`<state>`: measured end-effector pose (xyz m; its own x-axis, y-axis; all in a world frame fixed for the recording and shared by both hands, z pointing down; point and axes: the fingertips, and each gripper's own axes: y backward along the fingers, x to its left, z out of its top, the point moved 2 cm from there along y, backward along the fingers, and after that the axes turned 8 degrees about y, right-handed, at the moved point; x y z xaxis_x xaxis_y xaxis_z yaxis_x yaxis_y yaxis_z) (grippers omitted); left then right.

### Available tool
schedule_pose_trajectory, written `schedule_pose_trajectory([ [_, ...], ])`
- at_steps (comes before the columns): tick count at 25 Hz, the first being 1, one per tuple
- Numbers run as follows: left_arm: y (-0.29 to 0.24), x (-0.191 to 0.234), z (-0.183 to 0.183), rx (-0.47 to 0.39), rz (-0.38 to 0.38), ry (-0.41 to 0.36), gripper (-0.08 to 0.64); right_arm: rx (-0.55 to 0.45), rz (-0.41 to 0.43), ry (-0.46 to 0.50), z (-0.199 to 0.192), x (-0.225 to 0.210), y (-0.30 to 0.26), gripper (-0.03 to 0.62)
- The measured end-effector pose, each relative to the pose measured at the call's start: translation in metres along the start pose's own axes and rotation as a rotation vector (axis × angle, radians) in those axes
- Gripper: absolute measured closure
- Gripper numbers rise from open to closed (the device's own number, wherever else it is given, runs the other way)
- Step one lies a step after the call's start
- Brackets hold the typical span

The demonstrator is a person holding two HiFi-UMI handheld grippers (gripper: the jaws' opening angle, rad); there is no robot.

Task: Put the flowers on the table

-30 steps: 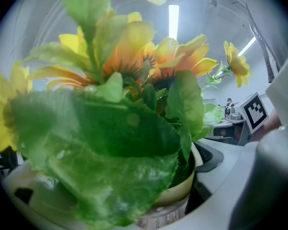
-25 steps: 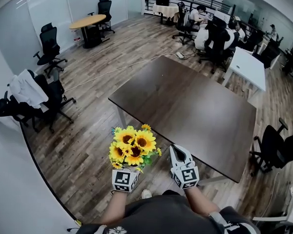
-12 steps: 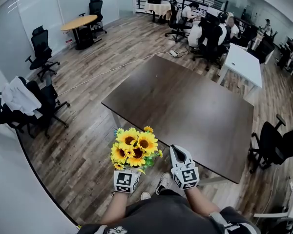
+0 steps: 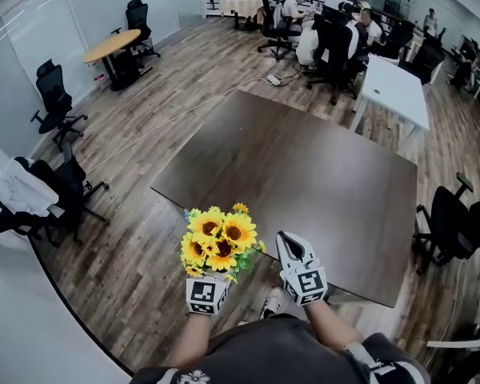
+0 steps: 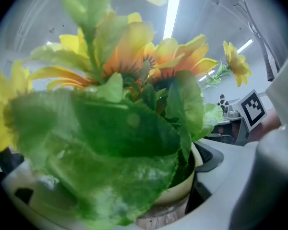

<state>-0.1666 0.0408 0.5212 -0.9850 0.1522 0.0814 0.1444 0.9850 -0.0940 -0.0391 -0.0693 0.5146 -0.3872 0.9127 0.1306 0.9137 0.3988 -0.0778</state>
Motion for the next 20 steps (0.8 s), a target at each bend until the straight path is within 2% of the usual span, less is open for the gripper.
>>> schedule_pose_trajectory([
  [11, -0.107, -0.024, 0.001, 0.017, -0.077, -0.015, 0.008, 0.003, -0.087, -0.026, -0.021, -0.101, -0.021, 0.569],
  [20, -0.162, -0.034, 0.002, 0.031, -0.089, 0.006, 0.008, 0.006, -0.091, -0.027, -0.034, -0.151, -0.035, 0.569],
])
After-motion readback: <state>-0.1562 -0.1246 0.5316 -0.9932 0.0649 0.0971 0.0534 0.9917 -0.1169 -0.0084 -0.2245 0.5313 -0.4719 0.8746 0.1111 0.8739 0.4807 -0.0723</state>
